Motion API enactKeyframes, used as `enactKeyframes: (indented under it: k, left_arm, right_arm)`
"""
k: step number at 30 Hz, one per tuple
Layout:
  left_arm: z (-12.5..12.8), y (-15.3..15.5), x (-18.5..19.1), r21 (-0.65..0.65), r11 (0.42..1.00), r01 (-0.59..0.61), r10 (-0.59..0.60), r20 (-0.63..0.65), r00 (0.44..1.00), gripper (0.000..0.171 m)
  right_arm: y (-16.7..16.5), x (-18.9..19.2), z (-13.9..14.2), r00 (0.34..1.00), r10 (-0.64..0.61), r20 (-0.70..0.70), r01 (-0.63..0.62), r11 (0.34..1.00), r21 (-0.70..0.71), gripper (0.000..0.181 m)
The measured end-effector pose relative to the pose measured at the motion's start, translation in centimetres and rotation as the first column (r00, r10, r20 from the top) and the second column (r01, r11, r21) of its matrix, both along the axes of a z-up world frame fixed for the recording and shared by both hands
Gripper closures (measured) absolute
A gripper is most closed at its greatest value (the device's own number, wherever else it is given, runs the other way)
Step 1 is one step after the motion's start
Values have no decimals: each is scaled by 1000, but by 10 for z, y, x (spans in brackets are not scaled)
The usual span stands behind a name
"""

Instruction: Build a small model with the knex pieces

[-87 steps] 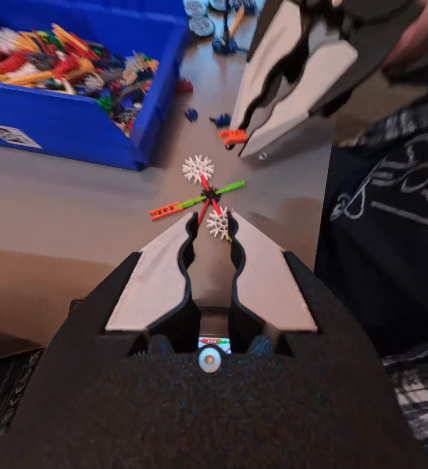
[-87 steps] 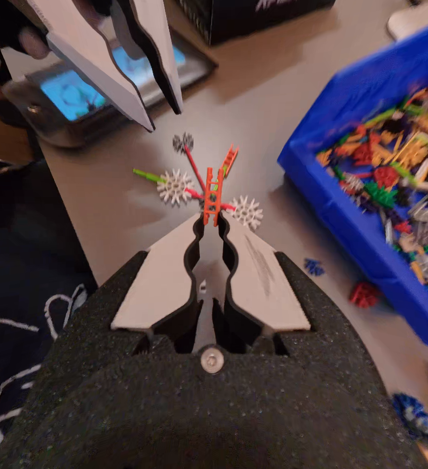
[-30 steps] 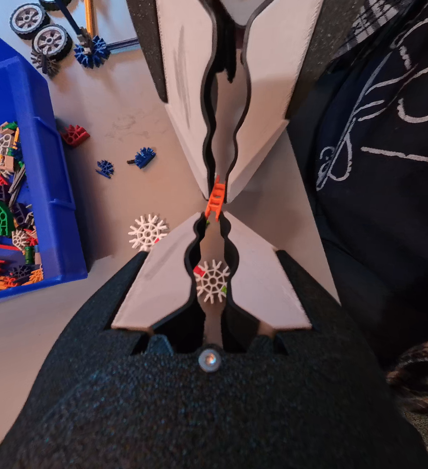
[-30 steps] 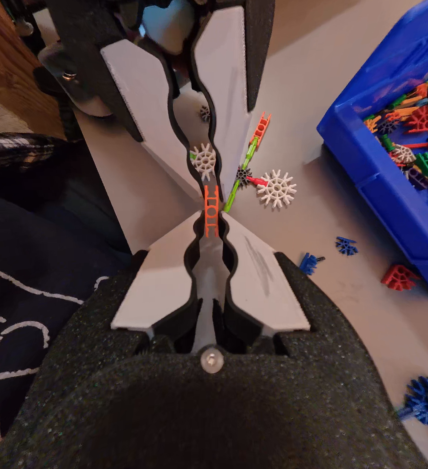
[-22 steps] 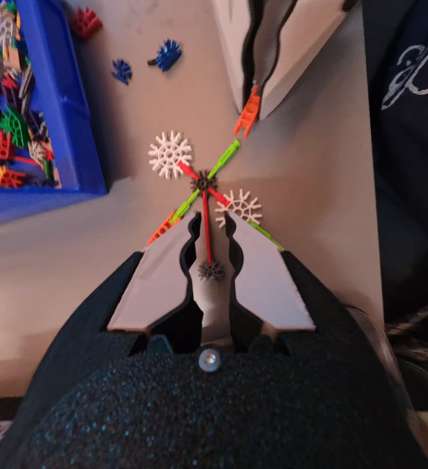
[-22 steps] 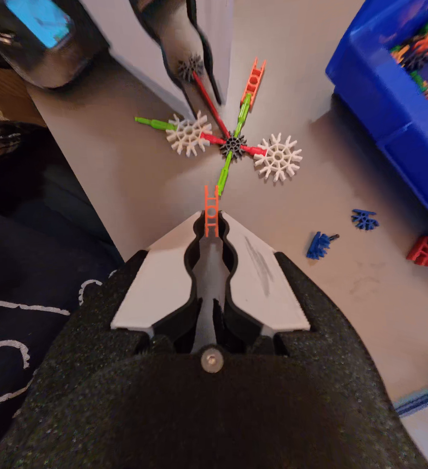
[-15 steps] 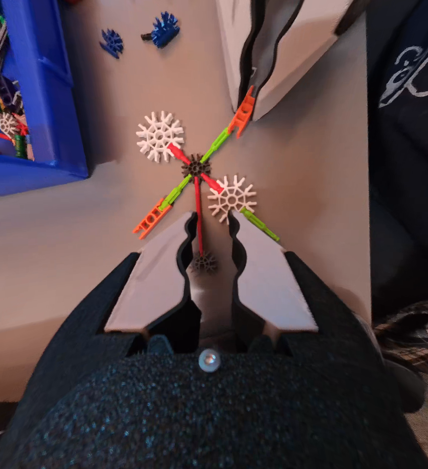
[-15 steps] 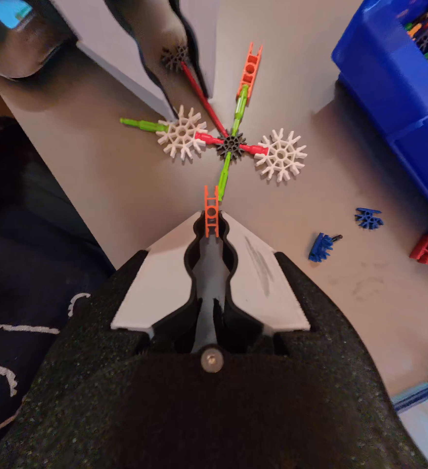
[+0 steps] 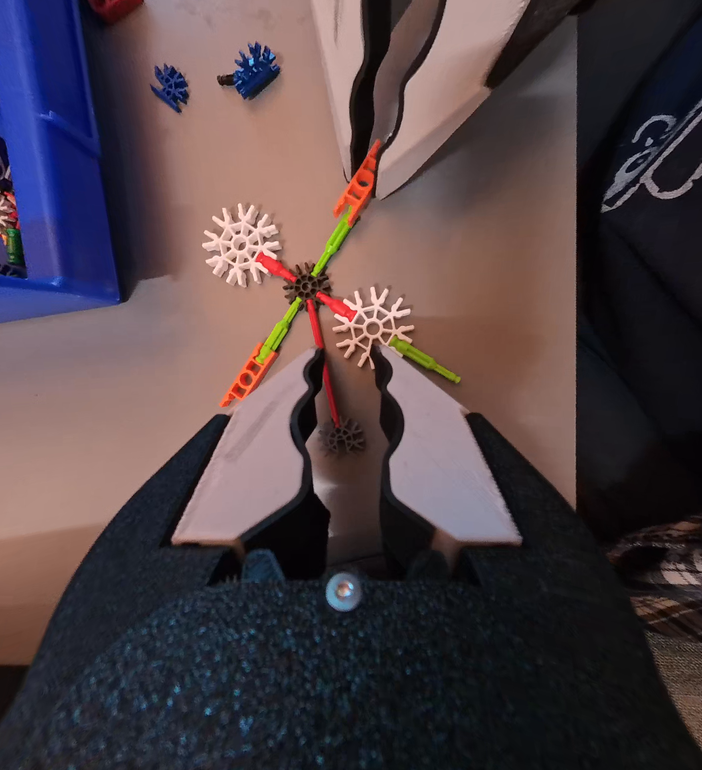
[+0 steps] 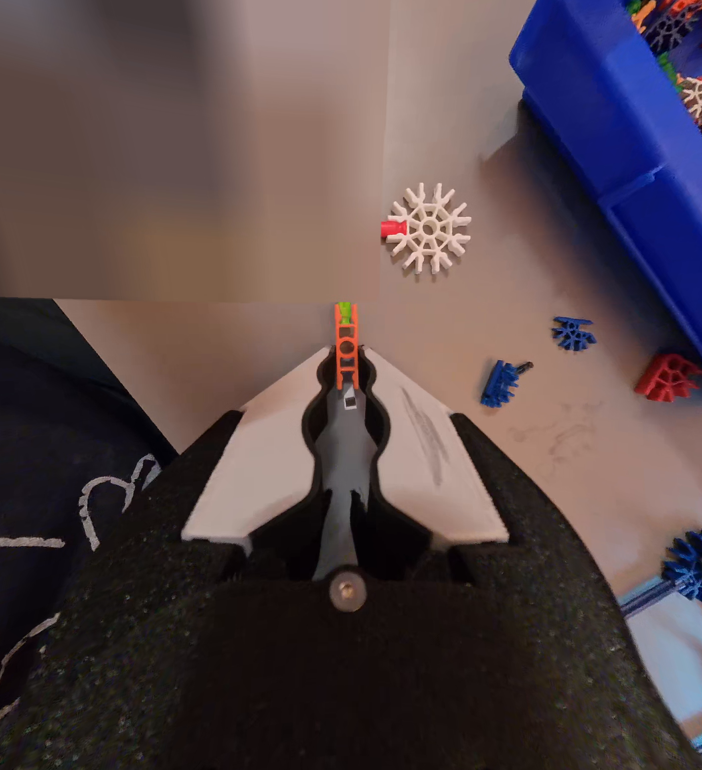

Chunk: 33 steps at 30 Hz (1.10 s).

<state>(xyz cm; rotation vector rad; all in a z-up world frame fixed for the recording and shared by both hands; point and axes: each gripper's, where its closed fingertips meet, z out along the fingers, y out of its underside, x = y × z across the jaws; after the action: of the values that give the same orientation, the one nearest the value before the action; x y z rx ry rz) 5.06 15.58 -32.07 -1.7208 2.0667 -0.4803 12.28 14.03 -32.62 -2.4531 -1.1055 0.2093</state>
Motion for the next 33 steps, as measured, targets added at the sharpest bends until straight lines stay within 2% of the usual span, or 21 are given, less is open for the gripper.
enactKeyframes:
  k: [12, 16, 21, 33]
  left_arm:
    - [0, -1, 1, 11, 1000, 8, -8, 3, 1000, 147]
    - [0, -1, 2, 8, 1000, 13, -13, 1, 1000, 147]
    - [0, -1, 2, 5, 1000, 14, -14, -4, 1000, 147]
    - [-1, -3, 2, -30, 999, 16, -16, -4, 1000, 147]
  right_arm:
    - [0, 0, 6, 1000, 13, 22, -13, 1000, 0, 164]
    - [5, -8, 22, 999, 42, -34, -40, 998, 57, 177]
    - [9, -7, 10, 998, 57, 4, -57, 997, 51, 181]
    - [8, -8, 7, 992, 106, 73, -111, 991, 79, 181]
